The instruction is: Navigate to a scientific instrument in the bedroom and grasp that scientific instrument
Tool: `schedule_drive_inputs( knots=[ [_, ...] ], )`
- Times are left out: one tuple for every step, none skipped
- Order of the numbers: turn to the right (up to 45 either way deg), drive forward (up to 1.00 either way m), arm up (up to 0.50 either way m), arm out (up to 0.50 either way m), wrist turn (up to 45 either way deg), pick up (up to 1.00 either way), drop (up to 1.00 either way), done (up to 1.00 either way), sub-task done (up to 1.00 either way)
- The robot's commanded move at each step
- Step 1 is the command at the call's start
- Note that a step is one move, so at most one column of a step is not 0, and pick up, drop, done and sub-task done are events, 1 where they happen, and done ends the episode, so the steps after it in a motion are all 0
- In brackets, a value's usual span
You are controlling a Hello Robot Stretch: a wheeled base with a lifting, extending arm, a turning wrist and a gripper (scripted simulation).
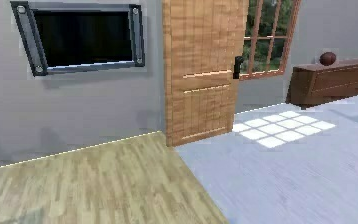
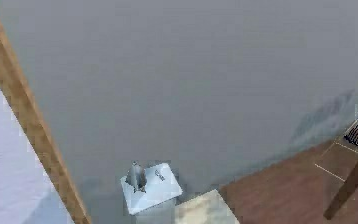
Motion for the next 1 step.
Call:
schedule_drive_inputs(
  knots=[
    [0.0,0.70,0.00,0.00,0.0,0.00,0.00,0.00,0.00]
  ],
)
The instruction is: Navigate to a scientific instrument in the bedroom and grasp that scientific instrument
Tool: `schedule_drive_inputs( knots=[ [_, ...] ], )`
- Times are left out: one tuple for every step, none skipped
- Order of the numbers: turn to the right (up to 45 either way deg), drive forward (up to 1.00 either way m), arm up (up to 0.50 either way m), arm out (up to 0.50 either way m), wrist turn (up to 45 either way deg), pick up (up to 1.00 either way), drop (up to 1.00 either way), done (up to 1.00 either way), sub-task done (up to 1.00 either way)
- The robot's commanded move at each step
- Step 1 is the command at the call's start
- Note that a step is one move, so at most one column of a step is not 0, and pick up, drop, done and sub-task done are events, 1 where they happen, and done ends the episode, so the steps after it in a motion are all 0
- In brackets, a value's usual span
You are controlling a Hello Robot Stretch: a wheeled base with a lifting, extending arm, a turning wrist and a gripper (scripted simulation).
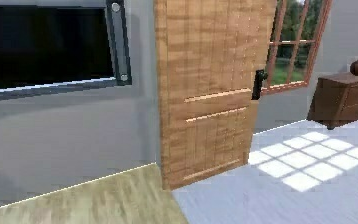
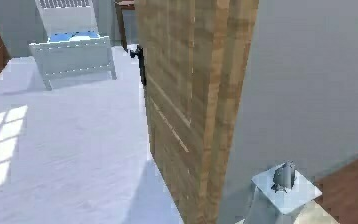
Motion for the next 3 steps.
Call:
schedule_drive_inputs(
  knots=[
    [45.0,0.00,0.00,0.00,0.0,0.00,0.00,0.00,0.00],
    [9.0,0.00,0.00,0.00,0.0,0.00,0.00,0.00,0.00],
    [0.0,1.00,0.00,0.00,0.0,0.00,0.00,0.00,0.00]
  ],
)
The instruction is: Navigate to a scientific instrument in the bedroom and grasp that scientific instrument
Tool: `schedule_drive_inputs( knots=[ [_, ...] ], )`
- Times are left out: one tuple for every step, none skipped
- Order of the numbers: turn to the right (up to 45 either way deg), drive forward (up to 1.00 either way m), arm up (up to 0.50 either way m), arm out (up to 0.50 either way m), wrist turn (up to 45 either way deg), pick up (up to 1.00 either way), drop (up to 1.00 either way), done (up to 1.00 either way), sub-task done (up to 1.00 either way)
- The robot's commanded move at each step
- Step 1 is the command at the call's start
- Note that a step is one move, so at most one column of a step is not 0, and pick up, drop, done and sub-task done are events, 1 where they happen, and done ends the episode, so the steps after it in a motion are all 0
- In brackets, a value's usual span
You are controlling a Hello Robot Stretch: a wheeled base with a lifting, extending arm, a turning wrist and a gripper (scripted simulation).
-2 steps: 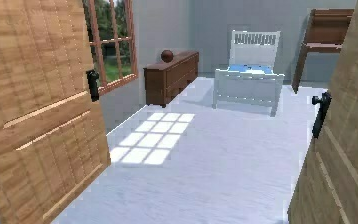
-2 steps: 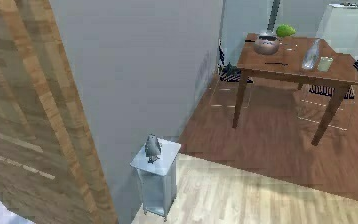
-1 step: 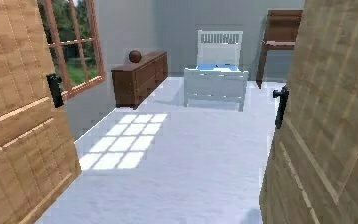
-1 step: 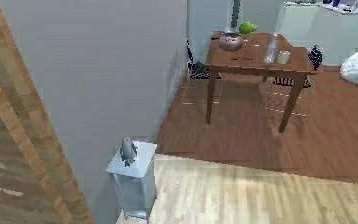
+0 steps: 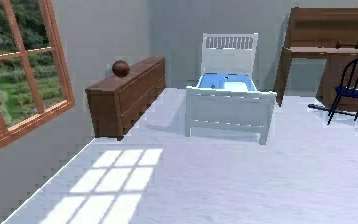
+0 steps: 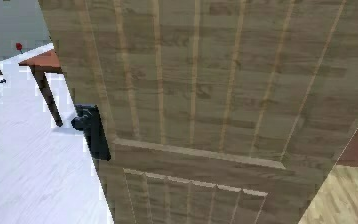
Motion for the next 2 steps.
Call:
schedule_drive_inputs(
  knots=[
    [3.0,0.00,0.00,0.00,0.0,0.00,0.00,0.00,0.00],
    [0.0,0.65,0.00,0.00,0.0,0.00,0.00,0.00,0.00]
  ],
)
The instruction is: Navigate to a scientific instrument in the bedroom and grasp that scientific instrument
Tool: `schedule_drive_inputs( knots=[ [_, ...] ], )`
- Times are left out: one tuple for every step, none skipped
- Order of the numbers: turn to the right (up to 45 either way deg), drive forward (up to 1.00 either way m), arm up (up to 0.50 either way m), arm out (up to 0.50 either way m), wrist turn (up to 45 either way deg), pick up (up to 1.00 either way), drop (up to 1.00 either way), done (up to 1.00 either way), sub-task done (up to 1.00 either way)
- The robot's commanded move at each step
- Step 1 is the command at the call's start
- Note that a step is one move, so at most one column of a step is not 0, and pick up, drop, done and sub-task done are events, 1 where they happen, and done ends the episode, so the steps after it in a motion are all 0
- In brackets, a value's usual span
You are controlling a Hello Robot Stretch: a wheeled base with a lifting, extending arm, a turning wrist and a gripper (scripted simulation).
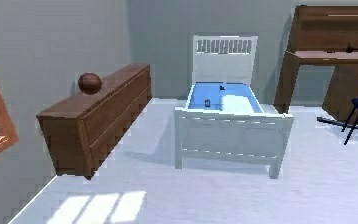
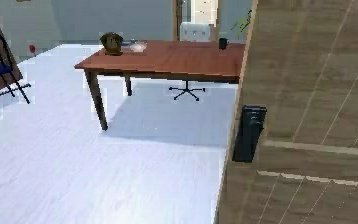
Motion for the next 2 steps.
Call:
schedule_drive_inputs(
  knots=[
    [45.0,0.00,0.00,0.00,0.0,0.00,0.00,0.00,0.00],
    [6.0,0.00,0.00,0.00,0.0,0.00,0.00,0.00,0.00]
  ],
)
